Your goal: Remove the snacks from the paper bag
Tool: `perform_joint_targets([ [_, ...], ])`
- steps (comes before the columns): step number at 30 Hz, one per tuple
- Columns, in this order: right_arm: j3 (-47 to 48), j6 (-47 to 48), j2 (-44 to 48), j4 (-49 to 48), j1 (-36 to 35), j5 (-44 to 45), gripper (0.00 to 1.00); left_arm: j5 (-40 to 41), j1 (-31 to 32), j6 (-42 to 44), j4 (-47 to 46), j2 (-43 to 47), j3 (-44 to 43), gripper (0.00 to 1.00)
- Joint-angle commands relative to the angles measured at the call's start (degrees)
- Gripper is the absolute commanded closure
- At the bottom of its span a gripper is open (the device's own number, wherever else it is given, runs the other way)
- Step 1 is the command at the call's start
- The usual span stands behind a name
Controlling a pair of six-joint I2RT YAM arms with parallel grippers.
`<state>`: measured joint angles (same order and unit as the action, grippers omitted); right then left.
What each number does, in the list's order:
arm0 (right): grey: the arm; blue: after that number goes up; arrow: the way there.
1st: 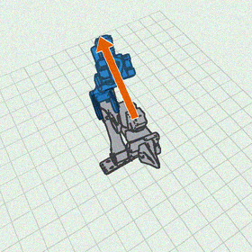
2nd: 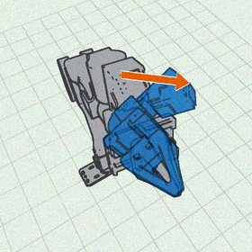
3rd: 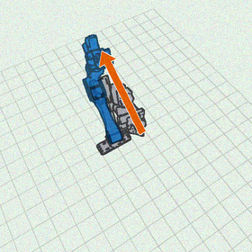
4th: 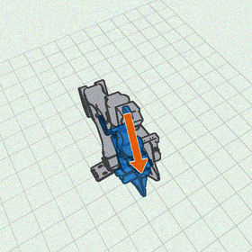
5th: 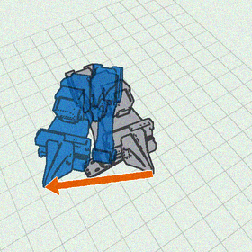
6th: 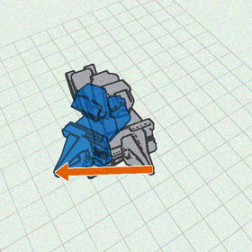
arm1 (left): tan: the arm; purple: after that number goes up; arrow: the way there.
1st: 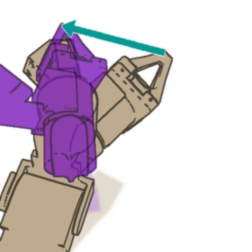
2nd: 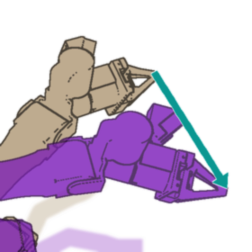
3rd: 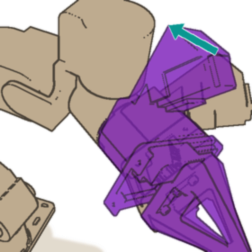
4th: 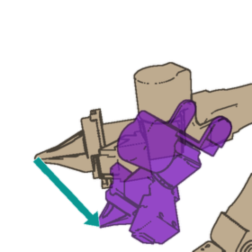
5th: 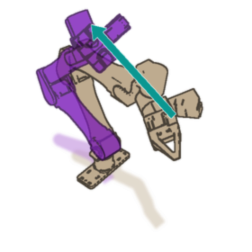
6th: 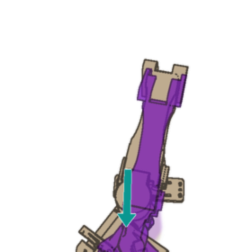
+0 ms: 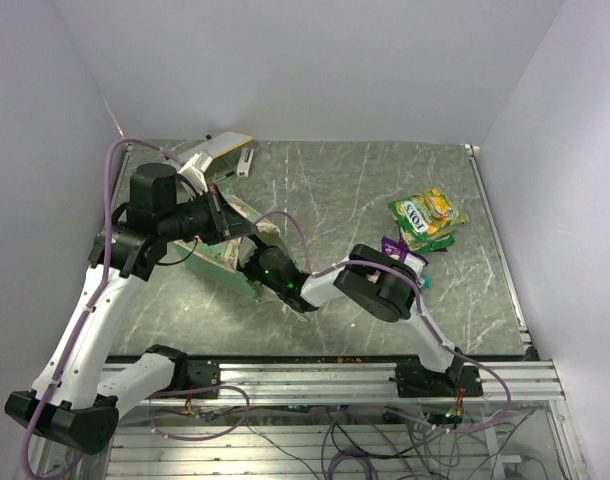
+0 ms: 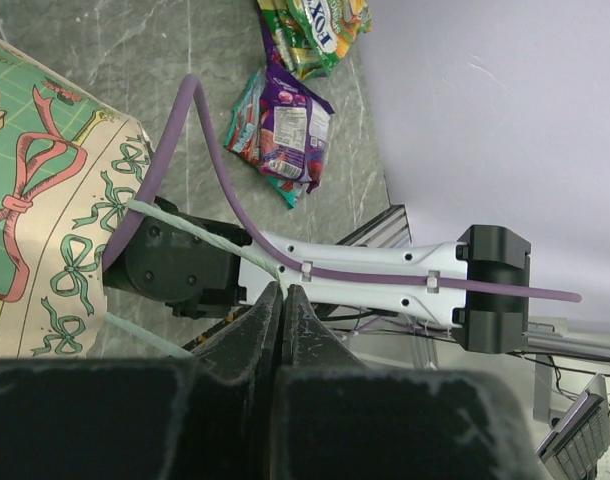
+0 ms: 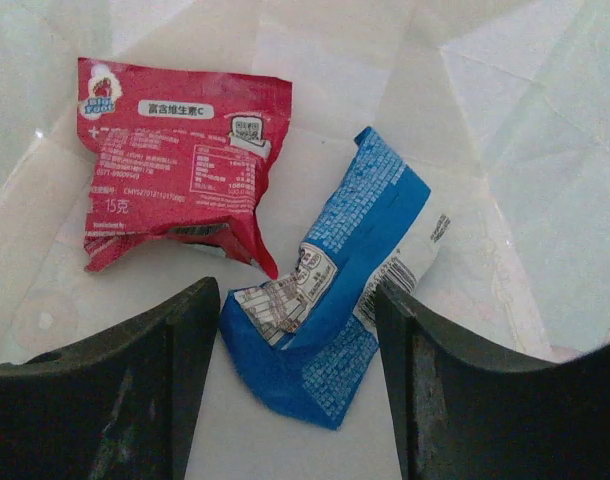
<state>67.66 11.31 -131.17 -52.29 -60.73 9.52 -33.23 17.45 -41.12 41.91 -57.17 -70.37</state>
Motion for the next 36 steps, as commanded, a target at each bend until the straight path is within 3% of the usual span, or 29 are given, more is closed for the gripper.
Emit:
perform_joint_targets([
  [1,0.9,0.0,-2.4,6.2,-0.2,4.9,0.40,0.0,-0.3,-0.4,0.5,2.2,0.0,0.93],
  [6,0.4,1.7,-1.0,6.2,-0.2,5.3,0.67,3.0,-0.2,0.1,4.0,2.6,0.0,0.93],
  [12,-1.9,2.5,2.7,5.5,-0.2,5.7,0.86,7.5,-0.3,-0.1,7.4,2.9,-0.2,0.93],
  [17,-6.5,2.5,7.3,2.3,-0.2,3.5,0.93,9.4,-0.3,-0.5,8.5,3.2,-0.1,0.93],
  [24,-14.7,2.0,14.9,-0.5,-0.6,-0.2,0.96,9.8,-0.3,-1.7,5.9,2.3,0.1,0.93],
  [31,-22.9,0.2,24.9,0.9,-1.5,-3.0,0.99,9.0,-0.4,-4.3,0.0,0.6,0.4,0.93],
  [36,-27.2,-2.1,34.2,7.9,-1.8,-2.6,0.99,8.3,-0.3,-6.3,-4.8,-0.6,2.0,0.93],
])
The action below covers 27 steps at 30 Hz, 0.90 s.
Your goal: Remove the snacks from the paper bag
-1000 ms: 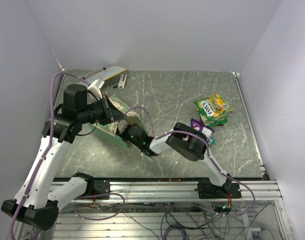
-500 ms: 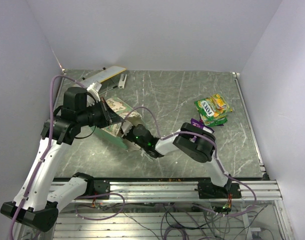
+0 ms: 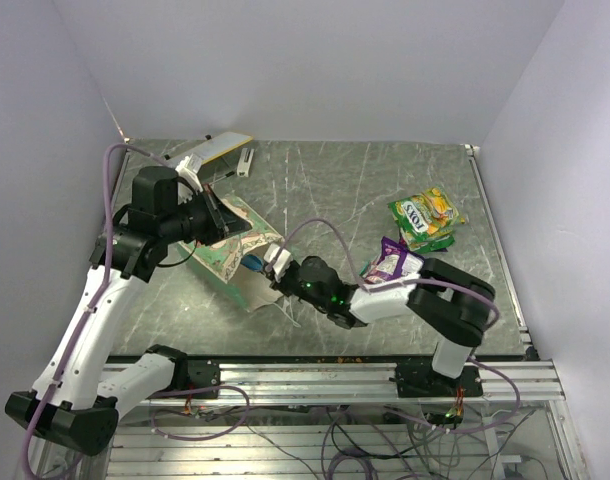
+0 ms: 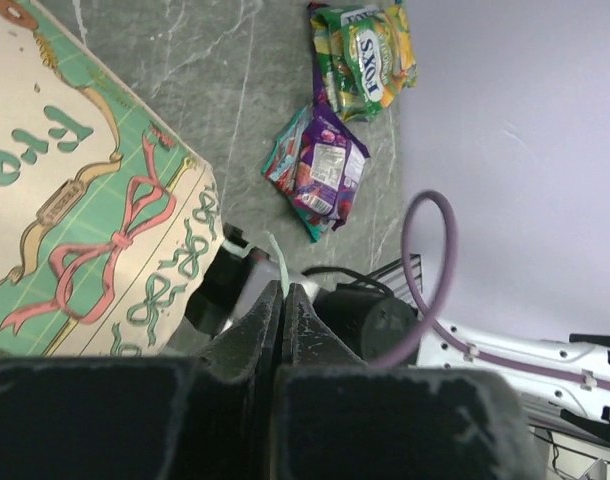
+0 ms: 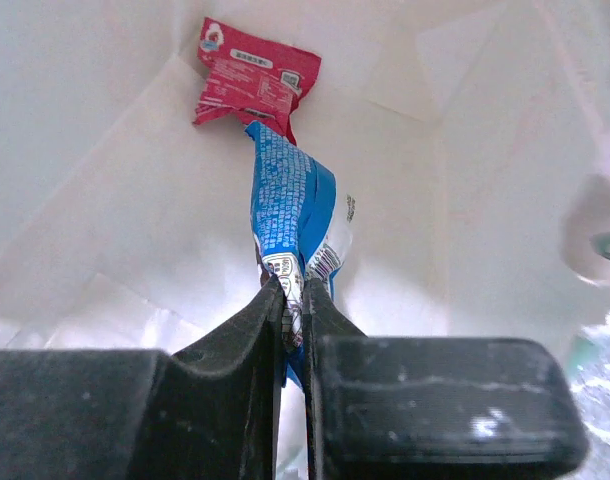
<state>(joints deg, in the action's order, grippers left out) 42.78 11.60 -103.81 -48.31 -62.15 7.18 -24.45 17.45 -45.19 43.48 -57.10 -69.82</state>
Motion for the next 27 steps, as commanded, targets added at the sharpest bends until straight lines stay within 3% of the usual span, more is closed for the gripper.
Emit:
perform_joint_targets([
  [1,-3.1,-2.7,9.3,6.2,-0.4,0.1,1.00,-0.4,-0.3,-2.7,-7.2,-0.9,1.8,0.93],
  [11,-10.9,-4.9,40.0,35.0,-0.3,-0.3,1.00,0.1,-0.4,-6.4,-19.6,-6.0,5.1,0.93],
  [15,-8.8,-9.7,48.9,46.5,-0.4,5.7,1.00,2.7,-0.5,-5.2,-18.5,-8.2,3.7,0.93],
  [23,1.5,-22.3,50.7,63.7,1.7,37.1,1.00,9.0,-1.0,-3.1,-13.5,-10.2,2.1,0.93],
  [27,6.7,-24.4,47.0,67.4,11.6,38.5,1.00,9.6,-1.3,-2.4,-12.3,-11.3,0.9,0.93],
])
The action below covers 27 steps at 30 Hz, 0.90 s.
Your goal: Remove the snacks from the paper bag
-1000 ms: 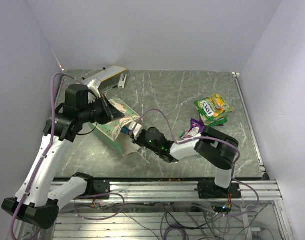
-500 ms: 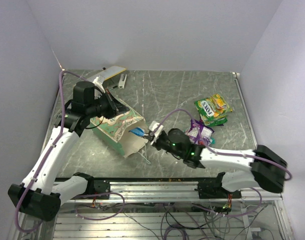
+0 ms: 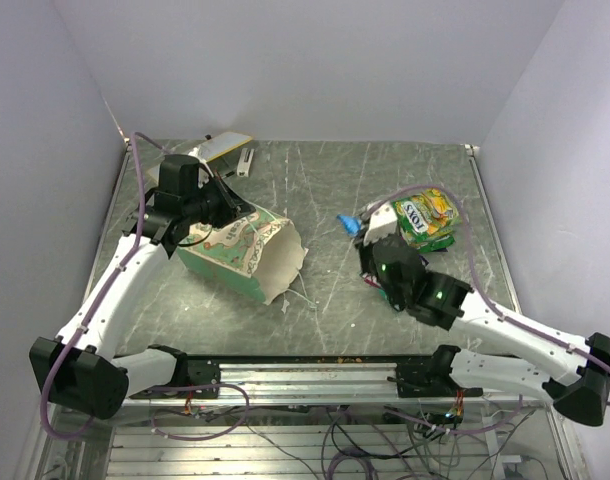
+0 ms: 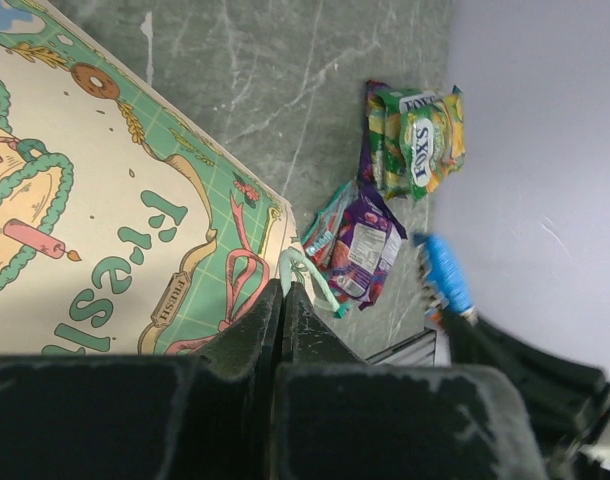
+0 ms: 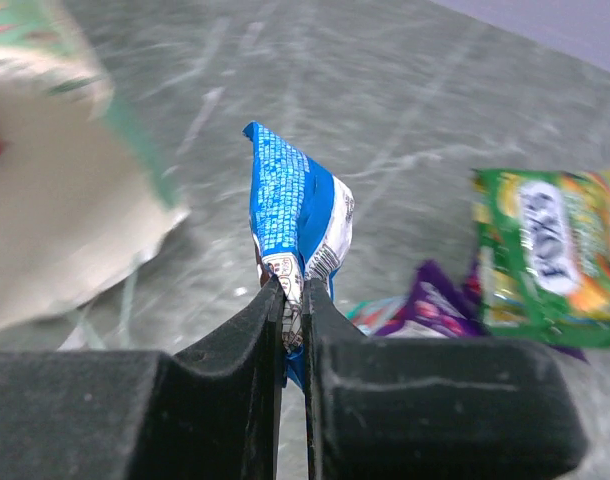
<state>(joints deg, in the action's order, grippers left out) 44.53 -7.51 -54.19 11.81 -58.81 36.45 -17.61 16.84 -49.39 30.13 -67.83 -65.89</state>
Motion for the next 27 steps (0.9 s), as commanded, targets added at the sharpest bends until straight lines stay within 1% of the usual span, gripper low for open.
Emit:
perform_joint_targets([
  [1,5.8,-5.5,-3.5,7.5,12.5,8.0,1.00,2.3,-0.7,2.0,1.0,-0.7,-3.3,0.93],
  [4,7.2,-3.7,-6.7,4.8,23.2,5.5,1.00,1.1,-0.7,2.6,1.2,-1.0,-4.1,0.93],
  [7,10.7,-2.7,-13.2,4.5,32.1,5.6,1.00,0.0,-0.8,2.7,1.5,-0.5,-4.4,0.93],
  [9,14.2,-3.2,-18.1,5.0,36.6,6.2,1.00,-0.7,-0.8,2.6,1.4,-0.1,-4.4,0.93],
  [11,16.4,-2.9,-22.0,3.8,39.5,7.1,1.00,-1.4,-0.8,2.5,1.5,0.1,-4.4,0.93],
  [15,17.2,-0.4,-25.9,-1.7,42.7,6.3,1.00,-2.5,-0.9,2.8,2.1,-0.2,-5.2,0.93],
  [18,16.2,2.3,-28.0,-5.4,43.8,5.4,1.00,-3.0,-0.9,3.4,2.5,-0.7,-6.3,0.93],
  [21,15.8,3.8,-29.4,-6.6,44.0,5.8,1.00,-3.1,-1.0,3.9,2.7,-1.2,-7.0,0.93],
  [27,10.1,7.2,-30.6,-12.5,44.2,7.7,1.00,-4.3,-1.1,3.7,1.8,-2.0,-6.7,0.93],
])
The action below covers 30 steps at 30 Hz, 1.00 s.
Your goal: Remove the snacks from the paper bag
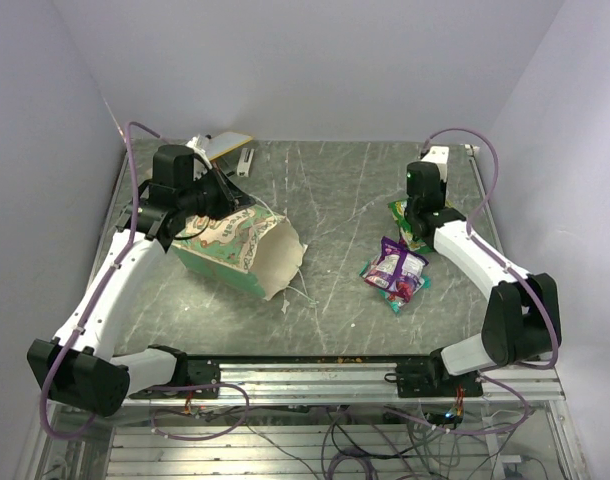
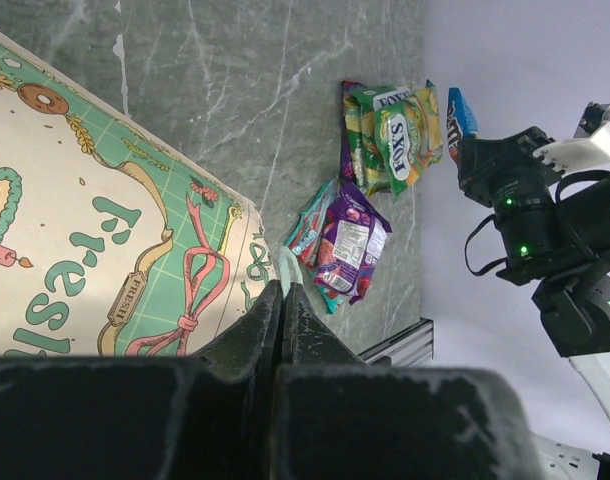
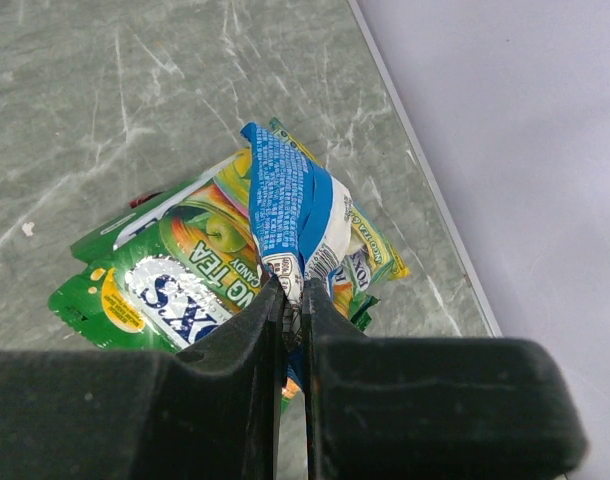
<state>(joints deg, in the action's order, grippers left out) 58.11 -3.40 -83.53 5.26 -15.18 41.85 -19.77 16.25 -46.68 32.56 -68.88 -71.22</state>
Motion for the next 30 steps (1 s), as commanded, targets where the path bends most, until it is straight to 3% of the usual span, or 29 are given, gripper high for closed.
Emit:
perform_joint_targets([
  [1,-4.1,3.5,-1.4,-6.7,0.6,2.5,0.99,-2.2,-0.5,0.9,-0.7,-1.0,-1.3,0.93],
  [11,-6.7,1.5,-3.0,-7.4,0.7,-1.2,0.93,-3.1,-0.6,-0.4,-2.7,-1.1,-0.3,0.93],
  [20,-7.2,-0.1,-2.1,-4.9,0.6,-5.6,0.74,-2.6,-0.6,-1.6,-3.4,0.8,1.8,0.93],
  [30,-3.1,0.2,3.3,3.2,0.4,-9.5,0.46,-2.9,-0.6,-1.9,-3.5,1.6,1.7,0.93],
])
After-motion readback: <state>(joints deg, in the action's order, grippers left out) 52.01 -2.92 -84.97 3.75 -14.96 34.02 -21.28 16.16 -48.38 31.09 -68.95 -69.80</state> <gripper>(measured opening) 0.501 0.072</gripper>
